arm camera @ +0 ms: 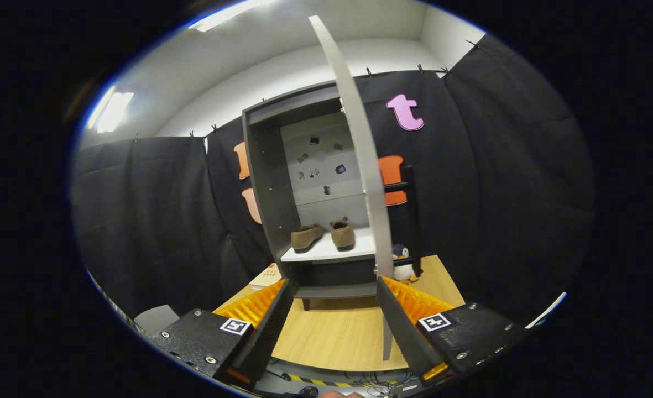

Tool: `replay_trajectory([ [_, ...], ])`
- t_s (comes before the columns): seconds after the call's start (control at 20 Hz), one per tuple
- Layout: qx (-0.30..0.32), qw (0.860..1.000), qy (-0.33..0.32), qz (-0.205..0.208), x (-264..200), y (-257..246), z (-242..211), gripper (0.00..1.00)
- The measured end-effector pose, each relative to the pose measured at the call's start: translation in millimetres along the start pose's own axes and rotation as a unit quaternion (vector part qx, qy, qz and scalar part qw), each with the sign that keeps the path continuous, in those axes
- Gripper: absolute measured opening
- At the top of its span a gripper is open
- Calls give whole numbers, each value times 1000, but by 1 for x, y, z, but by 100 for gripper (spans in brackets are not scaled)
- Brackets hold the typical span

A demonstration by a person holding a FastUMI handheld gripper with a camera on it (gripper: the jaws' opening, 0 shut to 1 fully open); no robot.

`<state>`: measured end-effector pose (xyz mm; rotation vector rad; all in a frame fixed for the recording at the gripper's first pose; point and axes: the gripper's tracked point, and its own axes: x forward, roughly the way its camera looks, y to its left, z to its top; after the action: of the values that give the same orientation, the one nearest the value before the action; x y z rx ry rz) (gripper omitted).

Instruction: Open the shoe cabinet door, grab the shoes and put them into the shoe cabinet, then close the shoe cabinet door.

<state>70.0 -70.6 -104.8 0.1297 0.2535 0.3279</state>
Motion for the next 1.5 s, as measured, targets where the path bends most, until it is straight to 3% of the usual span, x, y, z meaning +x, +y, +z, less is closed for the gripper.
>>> replay_trajectory([
  [0.35,11,999,-20,-46,4,-81,27,95],
  [0.7,-22,998,-19,-60,42,-76,42,93],
  [1.5,-30,999,20,6,131,98,19,92],
])
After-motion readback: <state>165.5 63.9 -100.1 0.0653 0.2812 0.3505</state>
